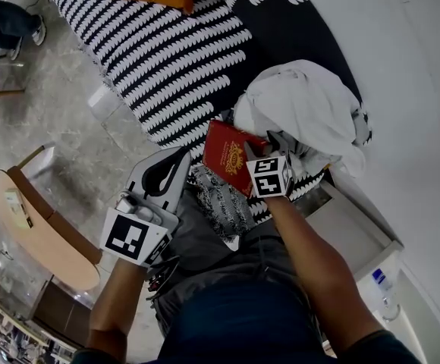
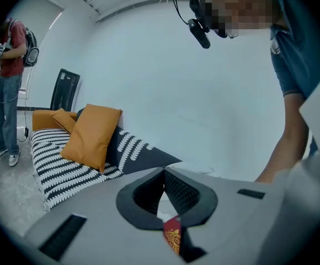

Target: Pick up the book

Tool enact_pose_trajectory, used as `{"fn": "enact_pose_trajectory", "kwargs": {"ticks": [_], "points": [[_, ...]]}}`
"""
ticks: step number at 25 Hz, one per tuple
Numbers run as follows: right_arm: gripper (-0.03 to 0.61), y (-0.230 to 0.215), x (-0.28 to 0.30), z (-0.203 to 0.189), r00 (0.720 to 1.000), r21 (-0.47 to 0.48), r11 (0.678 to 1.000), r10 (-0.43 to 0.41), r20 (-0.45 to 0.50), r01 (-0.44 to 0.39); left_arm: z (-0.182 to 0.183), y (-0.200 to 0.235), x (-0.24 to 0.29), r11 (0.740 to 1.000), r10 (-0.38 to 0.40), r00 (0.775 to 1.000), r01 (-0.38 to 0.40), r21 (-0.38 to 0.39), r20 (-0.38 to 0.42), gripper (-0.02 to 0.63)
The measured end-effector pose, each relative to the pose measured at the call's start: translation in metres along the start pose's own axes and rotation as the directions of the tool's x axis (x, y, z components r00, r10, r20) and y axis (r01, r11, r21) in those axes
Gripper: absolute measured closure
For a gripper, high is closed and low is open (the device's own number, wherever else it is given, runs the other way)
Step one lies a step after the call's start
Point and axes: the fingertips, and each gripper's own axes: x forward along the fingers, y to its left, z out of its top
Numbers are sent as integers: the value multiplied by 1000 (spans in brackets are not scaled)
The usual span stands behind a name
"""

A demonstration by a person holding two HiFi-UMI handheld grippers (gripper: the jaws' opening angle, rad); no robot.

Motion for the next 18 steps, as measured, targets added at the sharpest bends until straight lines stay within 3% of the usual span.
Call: {"fn": "enact_pose_trajectory", "kwargs": {"ticks": [18], "points": [[360, 9, -31, 22, 994, -31, 999, 42, 101, -39, 6, -8, 13, 1000, -15, 1000, 15, 16, -11, 609]]}}
